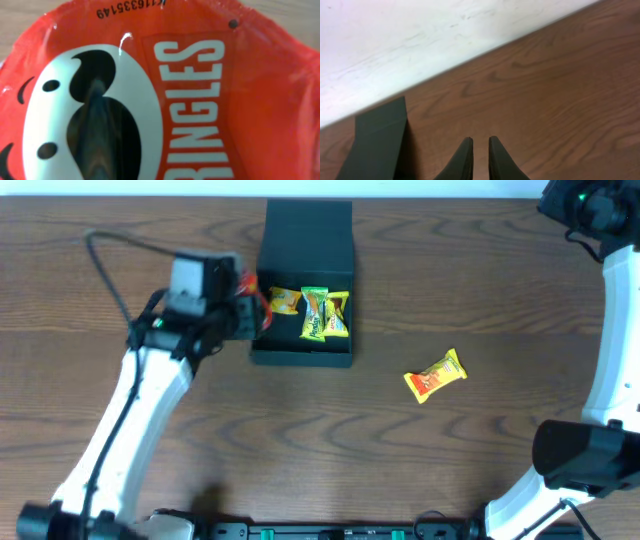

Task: Pack container
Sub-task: 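Lift the Pringles can and carry it into the box with left gripper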

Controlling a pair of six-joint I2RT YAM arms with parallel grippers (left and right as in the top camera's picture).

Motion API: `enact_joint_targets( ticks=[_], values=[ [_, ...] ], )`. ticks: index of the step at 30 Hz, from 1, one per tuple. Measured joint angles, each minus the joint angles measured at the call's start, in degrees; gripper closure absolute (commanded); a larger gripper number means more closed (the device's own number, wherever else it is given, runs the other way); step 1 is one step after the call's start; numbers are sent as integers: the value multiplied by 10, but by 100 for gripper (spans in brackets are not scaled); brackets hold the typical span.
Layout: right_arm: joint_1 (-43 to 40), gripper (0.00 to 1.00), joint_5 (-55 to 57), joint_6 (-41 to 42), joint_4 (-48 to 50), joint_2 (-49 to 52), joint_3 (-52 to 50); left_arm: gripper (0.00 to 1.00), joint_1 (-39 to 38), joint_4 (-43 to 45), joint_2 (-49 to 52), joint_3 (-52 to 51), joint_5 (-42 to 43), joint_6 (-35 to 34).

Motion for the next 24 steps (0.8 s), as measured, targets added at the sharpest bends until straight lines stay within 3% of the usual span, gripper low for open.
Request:
enact_joint_targets(
  ticks=[6, 13, 24],
  values=[
    [-1, 91, 6, -2, -2, 0, 0, 38, -50, -73, 97, 132, 2, 10],
    [-29, 92, 7, -2, -1, 0, 0, 37, -52, -327, 236, 310, 2, 15],
    [-60, 94, 22, -10, 2, 0, 0, 41, -48, -412, 339, 339, 11, 18]
  ],
)
